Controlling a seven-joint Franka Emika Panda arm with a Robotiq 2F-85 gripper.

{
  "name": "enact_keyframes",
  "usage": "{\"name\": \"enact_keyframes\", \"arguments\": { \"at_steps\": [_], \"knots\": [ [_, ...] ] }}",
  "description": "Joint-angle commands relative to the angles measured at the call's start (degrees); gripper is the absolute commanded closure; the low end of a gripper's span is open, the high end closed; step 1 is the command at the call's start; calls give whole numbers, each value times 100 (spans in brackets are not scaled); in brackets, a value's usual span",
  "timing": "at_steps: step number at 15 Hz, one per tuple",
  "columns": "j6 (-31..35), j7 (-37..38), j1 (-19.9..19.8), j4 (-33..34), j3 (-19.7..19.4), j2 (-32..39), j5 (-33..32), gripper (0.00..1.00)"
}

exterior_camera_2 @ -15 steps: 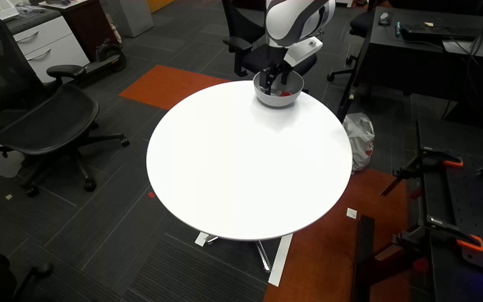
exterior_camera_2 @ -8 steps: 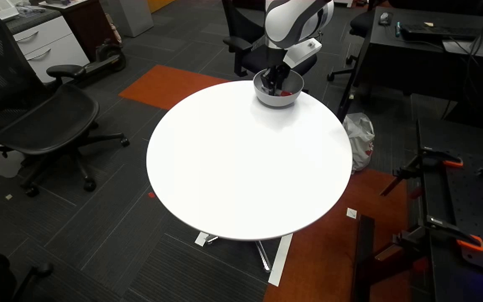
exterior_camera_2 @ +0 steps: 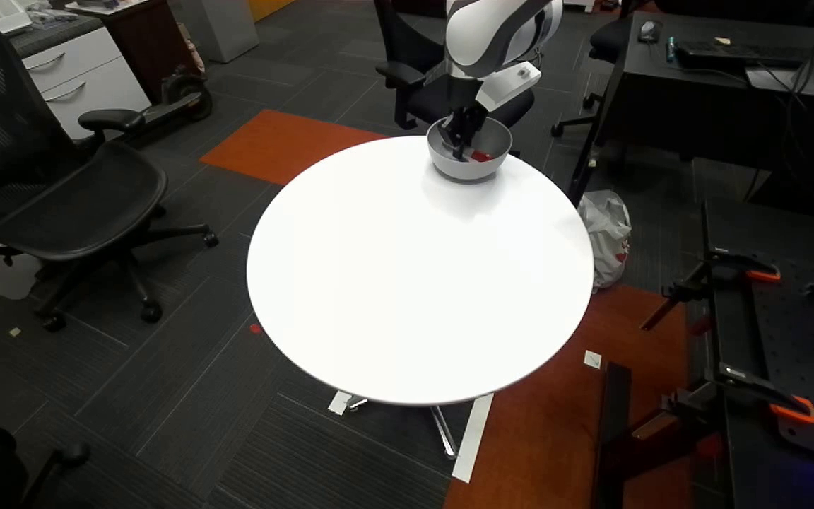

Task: Remove the marker from the bowl and put it on the table

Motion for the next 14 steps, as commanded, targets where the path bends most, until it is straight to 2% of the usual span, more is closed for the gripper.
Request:
{"name": "enact_keyframes", "arguments": {
  "at_steps": [1, 8, 11, 14],
  "knots": [
    [6, 279, 76, -558, 18, -709, -42, 94],
    [-153, 386, 312, -1393, -2, -1840, -164, 94],
    [-176, 61, 315, -1699, 210, -2196, -47, 94],
    [30, 213, 499, -1837, 401, -2288, 14, 94]
  ]
}}
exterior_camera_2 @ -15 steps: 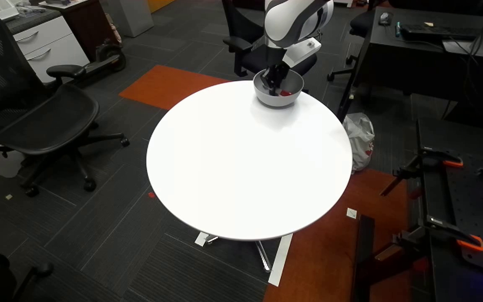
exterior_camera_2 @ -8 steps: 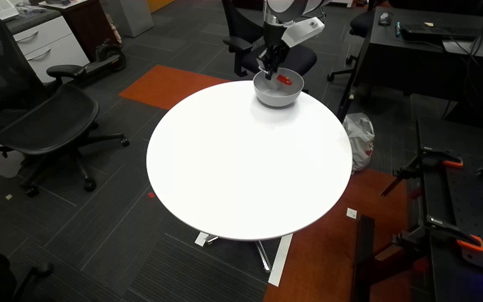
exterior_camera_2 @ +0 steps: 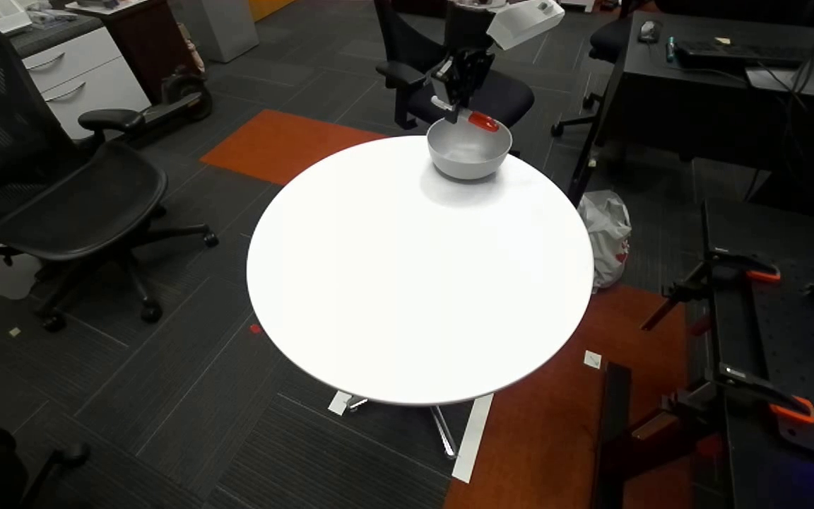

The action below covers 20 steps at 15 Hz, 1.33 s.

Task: Remove the marker from the bowl and put it on the table

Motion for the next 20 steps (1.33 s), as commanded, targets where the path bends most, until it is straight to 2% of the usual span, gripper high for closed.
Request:
{"name": "enact_keyframes", "arguments": {
  "at_steps": [1, 13, 20],
  "knots": [
    [53, 208, 260, -350, 166, -304, -13, 94],
    [-410, -33, 1040, -229, 607, 233, -501, 94],
    [-230, -701, 1113, -192, 1021, 639, -498, 94]
  ]
}}
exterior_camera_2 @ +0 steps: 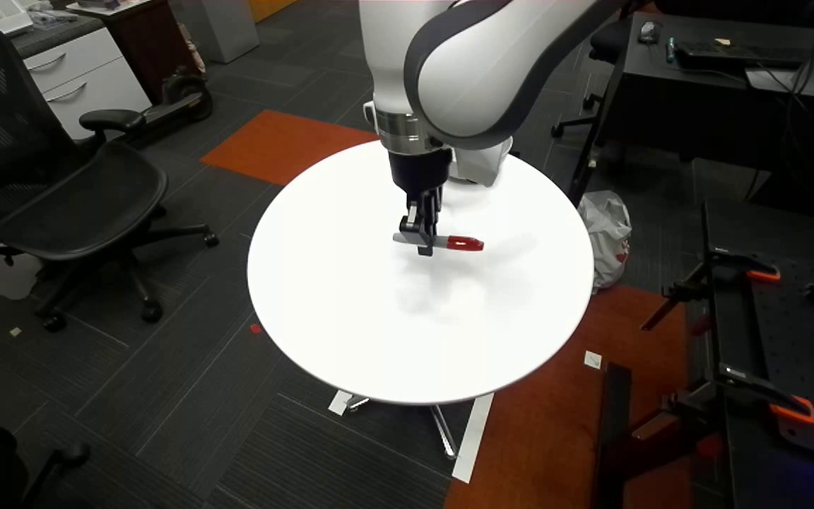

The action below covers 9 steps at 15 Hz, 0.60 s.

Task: Remove the marker from the bowl and put it on the table

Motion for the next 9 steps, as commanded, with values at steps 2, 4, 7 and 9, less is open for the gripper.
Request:
{"name": "enact_keyframes", "arguments": {
  "at_steps": [2, 4, 7, 9],
  "knots": [
    [260, -555, -49, -20, 204, 139, -56, 94],
    [533, -838, -89, -49, 266, 178, -69, 94],
    [733, -1058, -120, -52, 316, 234, -60, 94],
    [747, -1118, -131, -44, 326, 249, -56, 50]
  ]
}}
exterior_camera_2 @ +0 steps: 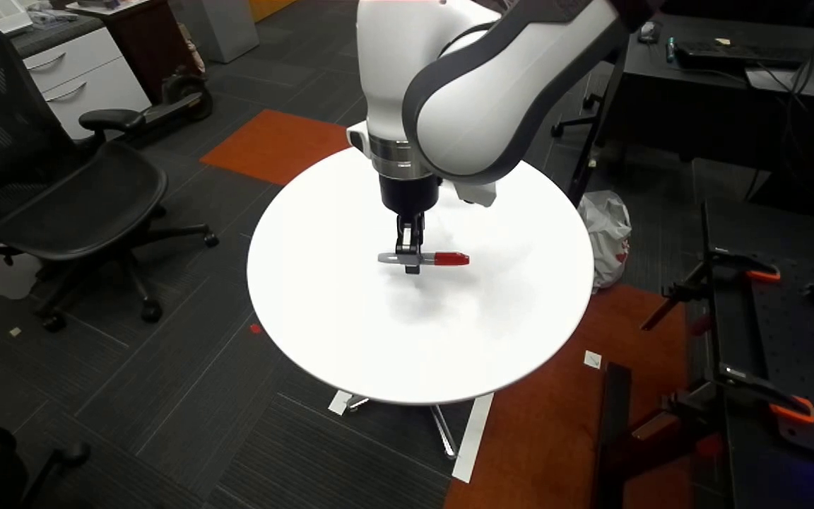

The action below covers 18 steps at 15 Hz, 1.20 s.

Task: Remove the marker from the bowl and put it on the table

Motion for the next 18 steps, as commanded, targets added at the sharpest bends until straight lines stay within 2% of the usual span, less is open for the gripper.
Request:
{"name": "enact_keyframes", "arguments": {
  "at_steps": [1, 7, 14, 18],
  "knots": [
    [120, -207, -127, -41, 125, -10, -47, 44],
    [36, -257, -170, 16, 145, -9, -21, 1],
    [-32, -350, -204, 99, 165, -11, -21, 0],
    [4, -168, -124, 77, 91, 23, -55, 0]
  ]
}}
